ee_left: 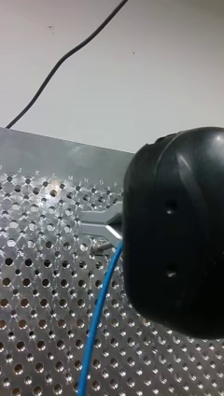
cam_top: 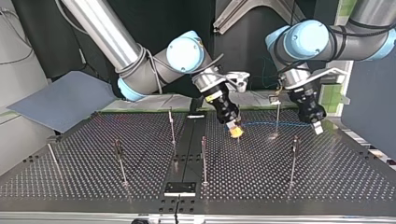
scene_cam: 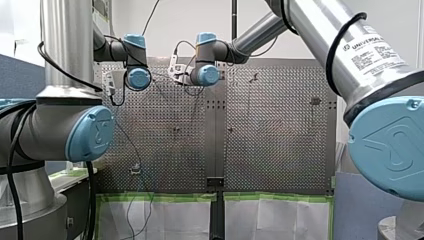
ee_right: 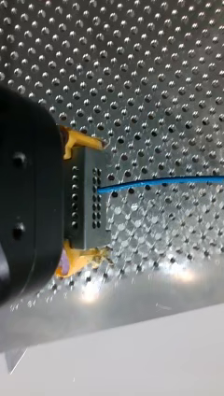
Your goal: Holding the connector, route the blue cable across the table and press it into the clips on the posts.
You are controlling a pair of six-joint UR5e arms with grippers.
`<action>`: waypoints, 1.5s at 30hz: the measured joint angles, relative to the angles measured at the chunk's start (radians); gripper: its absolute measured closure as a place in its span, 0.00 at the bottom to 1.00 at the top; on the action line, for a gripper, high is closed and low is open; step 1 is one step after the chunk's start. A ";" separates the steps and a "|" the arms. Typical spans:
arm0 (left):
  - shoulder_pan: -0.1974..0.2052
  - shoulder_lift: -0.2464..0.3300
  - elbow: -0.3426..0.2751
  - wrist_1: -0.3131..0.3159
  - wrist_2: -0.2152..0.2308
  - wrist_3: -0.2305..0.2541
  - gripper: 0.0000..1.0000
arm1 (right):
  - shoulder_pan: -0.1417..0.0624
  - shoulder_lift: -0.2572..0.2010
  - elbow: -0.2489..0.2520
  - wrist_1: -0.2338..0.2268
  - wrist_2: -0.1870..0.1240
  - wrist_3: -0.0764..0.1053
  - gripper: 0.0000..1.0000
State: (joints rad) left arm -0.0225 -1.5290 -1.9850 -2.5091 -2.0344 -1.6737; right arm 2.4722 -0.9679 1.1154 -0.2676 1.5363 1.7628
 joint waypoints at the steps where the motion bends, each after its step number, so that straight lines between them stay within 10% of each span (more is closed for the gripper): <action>1: 0.003 -0.004 0.003 -0.001 0.002 0.000 1.00 | 0.000 0.007 -0.007 0.004 0.000 0.000 1.00; 45: 0.109 -0.110 0.100 0.046 0.158 -0.076 1.00 | -0.004 0.165 -0.325 0.106 0.000 0.000 1.00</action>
State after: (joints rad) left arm 0.0869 -1.6393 -1.8848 -2.4633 -1.8760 -1.7500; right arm 2.4683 -0.8025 0.7899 -0.1616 1.5366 1.7628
